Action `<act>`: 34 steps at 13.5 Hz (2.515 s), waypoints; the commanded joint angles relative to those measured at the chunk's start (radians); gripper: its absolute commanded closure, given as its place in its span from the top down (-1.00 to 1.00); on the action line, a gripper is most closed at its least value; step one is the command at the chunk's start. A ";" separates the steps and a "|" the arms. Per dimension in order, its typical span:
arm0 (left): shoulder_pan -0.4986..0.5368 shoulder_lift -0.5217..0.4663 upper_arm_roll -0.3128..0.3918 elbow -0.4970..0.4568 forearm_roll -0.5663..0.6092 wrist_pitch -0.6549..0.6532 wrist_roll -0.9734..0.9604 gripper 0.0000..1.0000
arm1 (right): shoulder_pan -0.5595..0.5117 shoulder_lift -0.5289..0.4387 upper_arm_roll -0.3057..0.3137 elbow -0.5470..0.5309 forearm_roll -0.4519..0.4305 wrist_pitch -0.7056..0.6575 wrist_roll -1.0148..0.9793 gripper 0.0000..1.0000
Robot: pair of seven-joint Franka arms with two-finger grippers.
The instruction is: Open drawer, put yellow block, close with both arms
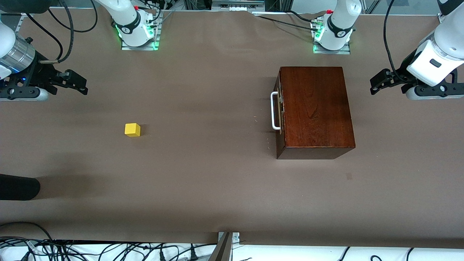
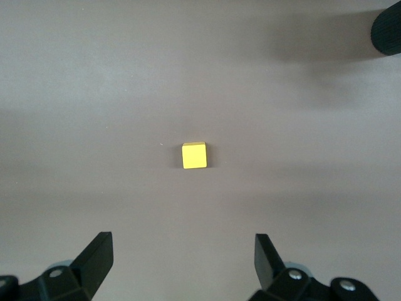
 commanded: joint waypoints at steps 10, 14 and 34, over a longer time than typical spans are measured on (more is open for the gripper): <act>0.001 -0.015 -0.008 -0.001 -0.014 0.006 -0.007 1.00 | 0.010 0.002 0.010 0.001 0.019 0.003 -0.015 1.00; -0.010 -0.014 -0.010 0.008 -0.016 0.008 -0.007 1.00 | 0.012 0.002 0.010 0.002 0.019 0.003 -0.013 1.00; -0.010 -0.024 -0.008 0.002 -0.013 0.005 -0.007 1.00 | 0.035 0.007 0.010 0.002 0.019 0.000 0.001 1.00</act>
